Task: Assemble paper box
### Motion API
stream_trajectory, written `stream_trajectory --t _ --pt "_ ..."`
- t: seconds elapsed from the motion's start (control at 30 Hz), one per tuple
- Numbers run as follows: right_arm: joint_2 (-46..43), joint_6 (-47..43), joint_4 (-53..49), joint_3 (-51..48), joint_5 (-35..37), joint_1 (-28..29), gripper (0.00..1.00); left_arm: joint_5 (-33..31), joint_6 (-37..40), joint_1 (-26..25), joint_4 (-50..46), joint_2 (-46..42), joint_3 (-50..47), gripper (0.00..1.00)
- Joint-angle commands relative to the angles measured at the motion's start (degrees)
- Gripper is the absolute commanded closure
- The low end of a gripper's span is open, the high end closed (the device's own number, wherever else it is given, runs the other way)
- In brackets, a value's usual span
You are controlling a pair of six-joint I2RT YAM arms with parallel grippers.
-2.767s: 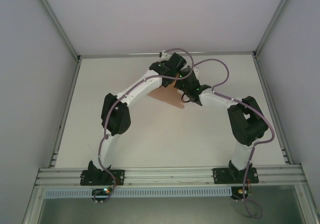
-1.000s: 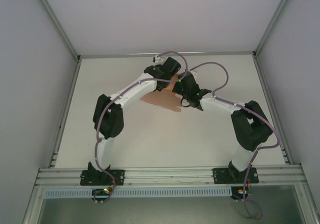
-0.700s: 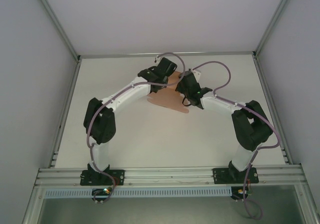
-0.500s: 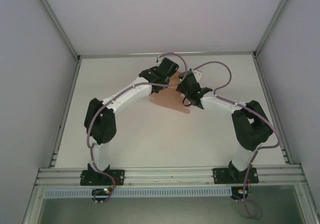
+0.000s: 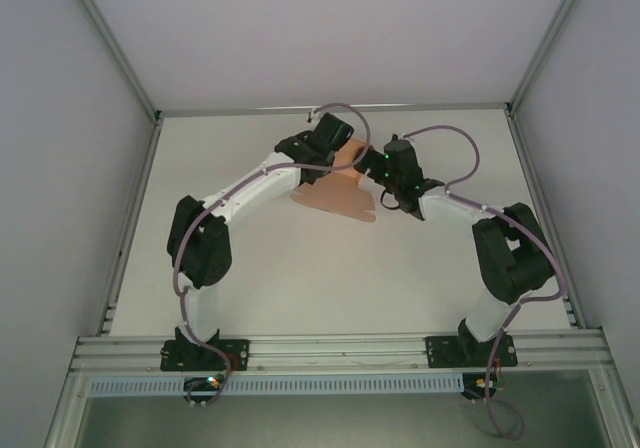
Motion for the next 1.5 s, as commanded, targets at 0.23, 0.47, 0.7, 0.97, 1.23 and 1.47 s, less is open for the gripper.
stream_trajectory --t 0.23,0.47,0.7,0.97,1.23,1.47 --pt "-20.4 -6.1 1.4 -9.7 -3.2 -2.9 0.0 25.4 19.5 4.7 7.1 -5.6 -10.6 1.0" --pt "-35.0 -14.8 -15.8 -12.9 -7.7 -12.0 0.0 41.0 50.5 1.8 -5.9 -4.8 -11.2 1.0" --pt "-42.1 -17.8 -19.4 -16.7 -4.1 -15.9 0.0 33.3 55.2 -2.9 -24.1 10.4 5.5 1.0" --pt "-41.1 -19.1 -20.6 -16.5 -6.1 -17.3 0.01 22.7 59.4 -6.7 -27.3 21.7 12.5 1.0" --pt "-39.7 -18.8 -20.8 -16.7 -5.7 -18.3 0.0 18.7 59.5 -7.9 -25.4 27.2 13.2 1.0" --pt "-40.3 -19.1 -21.6 -17.1 -5.7 -19.6 0.0 22.3 57.6 -7.6 -22.2 23.4 11.1 0.77"
